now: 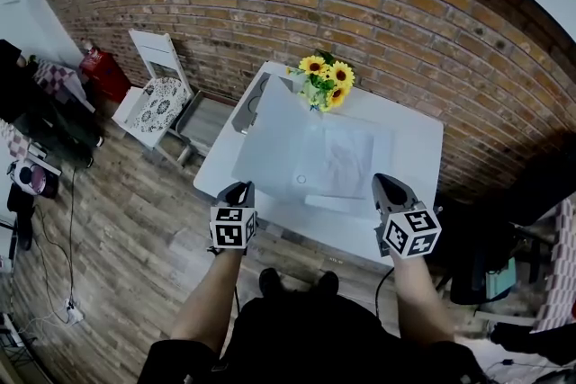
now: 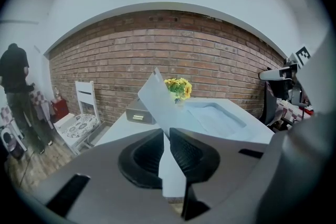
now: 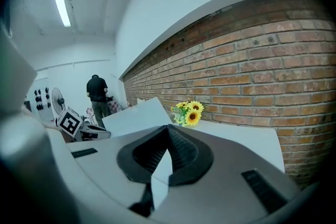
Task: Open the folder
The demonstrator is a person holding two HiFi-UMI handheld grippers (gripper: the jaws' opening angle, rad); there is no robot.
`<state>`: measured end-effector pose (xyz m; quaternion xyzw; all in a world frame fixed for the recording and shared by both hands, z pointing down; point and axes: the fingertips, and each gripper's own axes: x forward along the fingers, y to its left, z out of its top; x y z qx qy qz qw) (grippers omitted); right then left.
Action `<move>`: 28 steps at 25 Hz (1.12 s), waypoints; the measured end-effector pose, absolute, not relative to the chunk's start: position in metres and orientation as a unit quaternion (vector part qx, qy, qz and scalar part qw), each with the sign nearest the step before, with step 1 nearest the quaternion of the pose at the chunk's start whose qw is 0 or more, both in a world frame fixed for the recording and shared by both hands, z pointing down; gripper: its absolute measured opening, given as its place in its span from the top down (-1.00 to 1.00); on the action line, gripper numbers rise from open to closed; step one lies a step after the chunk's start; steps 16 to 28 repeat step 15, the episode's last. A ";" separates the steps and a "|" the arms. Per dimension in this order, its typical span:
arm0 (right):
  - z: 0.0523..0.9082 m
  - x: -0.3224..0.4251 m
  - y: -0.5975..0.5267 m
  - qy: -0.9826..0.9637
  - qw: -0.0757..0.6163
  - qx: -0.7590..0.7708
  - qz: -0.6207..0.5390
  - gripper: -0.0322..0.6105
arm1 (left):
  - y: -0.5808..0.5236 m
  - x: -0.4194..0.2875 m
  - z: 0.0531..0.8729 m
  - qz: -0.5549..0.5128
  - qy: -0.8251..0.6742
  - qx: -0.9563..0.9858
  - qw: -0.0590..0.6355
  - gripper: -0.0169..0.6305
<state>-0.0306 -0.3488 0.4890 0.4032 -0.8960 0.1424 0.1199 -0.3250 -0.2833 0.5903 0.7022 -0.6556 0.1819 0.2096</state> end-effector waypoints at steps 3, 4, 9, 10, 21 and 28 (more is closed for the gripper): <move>0.485 -0.031 -0.348 -0.898 0.115 0.400 0.141 0.86 | -0.284 -0.325 0.591 0.180 -0.655 0.703 0.213 0.80; 0.485 -0.031 -0.348 -0.899 0.115 0.399 0.140 0.86 | -0.284 -0.325 0.591 0.180 -0.655 0.703 0.213 0.80; 0.484 -0.030 -0.348 -0.900 0.114 0.398 0.140 0.86 | -0.284 -0.324 0.592 0.180 -0.655 0.702 0.213 0.81; 0.484 -0.030 -0.348 -0.900 0.114 0.398 0.139 0.86 | -0.284 -0.324 0.591 0.180 -0.655 0.702 0.213 0.81; 0.483 -0.030 -0.346 -0.900 0.114 0.398 0.140 0.86 | -0.283 -0.325 0.590 0.180 -0.655 0.703 0.211 0.81; 0.483 -0.030 -0.346 -0.900 0.114 0.398 0.140 0.86 | -0.283 -0.325 0.590 0.180 -0.655 0.703 0.211 0.81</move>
